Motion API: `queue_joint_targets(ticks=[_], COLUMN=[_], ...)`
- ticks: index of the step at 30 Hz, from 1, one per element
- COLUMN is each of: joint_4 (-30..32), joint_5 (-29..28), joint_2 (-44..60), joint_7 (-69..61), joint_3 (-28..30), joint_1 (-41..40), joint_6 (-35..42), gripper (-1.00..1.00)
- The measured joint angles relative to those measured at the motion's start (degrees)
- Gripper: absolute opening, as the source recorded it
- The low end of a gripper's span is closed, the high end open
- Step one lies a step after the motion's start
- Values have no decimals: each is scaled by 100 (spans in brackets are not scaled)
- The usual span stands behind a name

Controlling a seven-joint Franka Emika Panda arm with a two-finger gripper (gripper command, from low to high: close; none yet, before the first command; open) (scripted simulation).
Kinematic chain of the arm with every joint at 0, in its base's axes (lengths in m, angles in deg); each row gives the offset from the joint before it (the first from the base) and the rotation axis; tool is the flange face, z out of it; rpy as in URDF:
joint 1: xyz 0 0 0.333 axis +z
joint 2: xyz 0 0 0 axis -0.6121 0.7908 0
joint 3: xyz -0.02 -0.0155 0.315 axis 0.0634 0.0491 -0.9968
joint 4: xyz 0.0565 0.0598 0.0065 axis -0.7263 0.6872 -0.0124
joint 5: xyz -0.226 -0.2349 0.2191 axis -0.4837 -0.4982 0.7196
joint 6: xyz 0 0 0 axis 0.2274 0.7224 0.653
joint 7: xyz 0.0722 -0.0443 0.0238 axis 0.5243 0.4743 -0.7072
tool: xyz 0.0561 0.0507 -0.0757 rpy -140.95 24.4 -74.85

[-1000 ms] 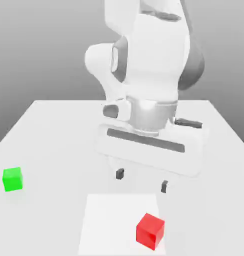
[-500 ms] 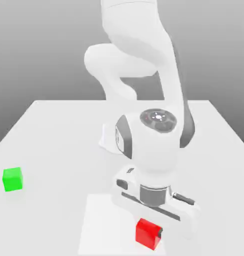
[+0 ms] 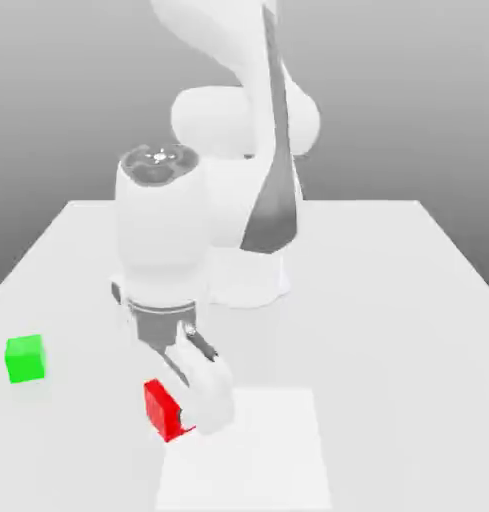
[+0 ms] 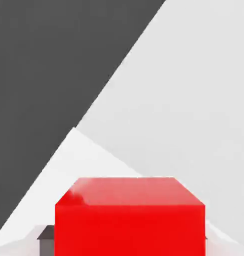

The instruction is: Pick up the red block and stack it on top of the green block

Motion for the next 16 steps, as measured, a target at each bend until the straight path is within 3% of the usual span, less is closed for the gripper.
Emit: queue_joint_targets(ticks=[5,9,13,14,16], joint_4=[238,362,339,334,334], joint_5=[157,360,607,644,644], joint_2=[-405,-375,387,495,495], joint_7=[358,447,290,266,266], joint_3=[764,958,608,581,581], joint_1=[-1600,-2793,-2590,-2597,-2597], joint_6=[137,-43,-779,-882,-882], gripper=[-100,-100,-100,100,100])
